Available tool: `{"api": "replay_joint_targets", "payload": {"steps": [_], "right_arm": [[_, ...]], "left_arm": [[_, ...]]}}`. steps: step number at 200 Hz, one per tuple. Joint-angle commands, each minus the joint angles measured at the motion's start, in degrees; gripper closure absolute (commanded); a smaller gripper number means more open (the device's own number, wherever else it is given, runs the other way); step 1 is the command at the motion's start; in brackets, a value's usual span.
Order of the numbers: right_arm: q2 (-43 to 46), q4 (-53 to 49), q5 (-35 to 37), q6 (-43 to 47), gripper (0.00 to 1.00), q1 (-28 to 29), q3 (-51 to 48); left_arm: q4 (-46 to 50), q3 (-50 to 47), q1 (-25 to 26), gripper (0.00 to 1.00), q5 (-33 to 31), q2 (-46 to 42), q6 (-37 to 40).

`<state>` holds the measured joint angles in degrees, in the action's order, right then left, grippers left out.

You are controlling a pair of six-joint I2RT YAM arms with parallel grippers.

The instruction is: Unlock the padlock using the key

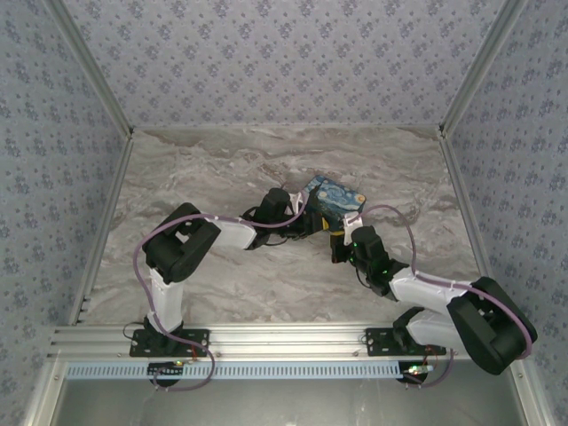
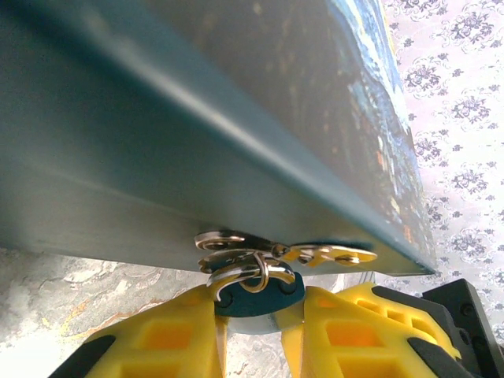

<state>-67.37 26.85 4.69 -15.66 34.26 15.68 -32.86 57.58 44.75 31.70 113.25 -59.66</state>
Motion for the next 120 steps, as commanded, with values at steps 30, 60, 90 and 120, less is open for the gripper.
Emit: {"api": "replay_joint_targets", "payload": {"steps": [30, 60, 90, 120], "right_arm": [[1.66, 2.37, -0.78, -1.13, 1.00, -0.25, 0.23], [0.78, 2.85, -0.47, -1.30, 1.00, -0.25, 0.42], [-0.90, 2.77, -0.26, -1.30, 1.00, -0.17, 1.49], [-2.85, 2.87, 0.23, -1.44, 1.00, -0.07, 2.74]], "left_arm": [[-2.38, 0.50, 0.35, 0.76, 1.19, -0.93, -0.50], [-2.55, 0.41, 0.41, 0.76, 1.26, -1.12, -0.63], [-2.48, 0.38, 0.47, 0.76, 1.34, -1.27, -0.63], [-2.38, 0.23, 0.47, 0.76, 1.26, -1.37, -0.63]]}}
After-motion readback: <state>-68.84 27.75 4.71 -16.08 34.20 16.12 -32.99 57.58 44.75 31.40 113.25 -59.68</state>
